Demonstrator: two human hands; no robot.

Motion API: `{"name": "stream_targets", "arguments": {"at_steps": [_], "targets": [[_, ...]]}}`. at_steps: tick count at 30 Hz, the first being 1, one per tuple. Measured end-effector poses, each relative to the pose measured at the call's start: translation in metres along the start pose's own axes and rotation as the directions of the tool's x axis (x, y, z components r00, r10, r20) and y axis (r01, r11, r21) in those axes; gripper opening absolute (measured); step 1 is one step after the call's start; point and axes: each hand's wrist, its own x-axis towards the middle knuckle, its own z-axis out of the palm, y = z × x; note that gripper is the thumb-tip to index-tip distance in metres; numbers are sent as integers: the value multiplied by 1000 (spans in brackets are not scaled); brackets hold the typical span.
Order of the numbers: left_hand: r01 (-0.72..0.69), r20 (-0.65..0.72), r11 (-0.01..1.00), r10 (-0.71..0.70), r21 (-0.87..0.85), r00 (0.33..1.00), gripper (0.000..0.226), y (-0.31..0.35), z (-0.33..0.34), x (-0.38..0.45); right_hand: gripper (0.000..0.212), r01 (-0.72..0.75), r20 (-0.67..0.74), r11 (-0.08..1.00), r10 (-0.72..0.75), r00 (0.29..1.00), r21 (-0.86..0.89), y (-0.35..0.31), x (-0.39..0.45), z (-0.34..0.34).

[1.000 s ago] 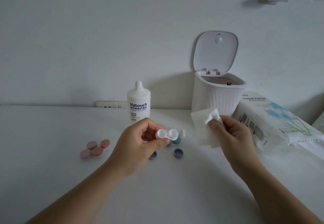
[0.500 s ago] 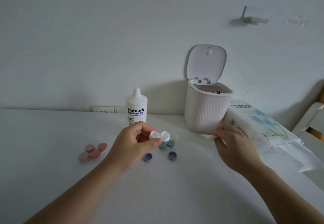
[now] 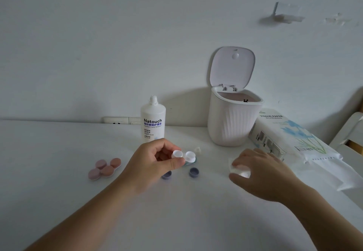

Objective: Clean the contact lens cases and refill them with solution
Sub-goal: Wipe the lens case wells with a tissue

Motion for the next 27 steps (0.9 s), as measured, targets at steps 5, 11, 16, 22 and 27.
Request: {"name": "stream_targets", "arguments": {"at_steps": [5,11,16,22,27], "targets": [[-3,7,1000,3,4,1000,33,2,3,-1,63,171,-120,930,-139,983,325,-30,8,-23],[5,15,1000,-5,-20,1000,32,1,4,-1,29,182,-83,614,-186,979,768,-71,31,-18],[-13,-11,1000,13,6,1000,28,2,4,1,18,153,-84,440,-172,981,885,-74,43,-9],[-221,-135,914,280,340,951,32,0,6,-4,9,128,-80,397,-137,987,909,-67,44,2],[-158,-516,881,398,447,758,23,1,-9,2,11,115,-104,365,-49,993,924,-60,42,5]]}}
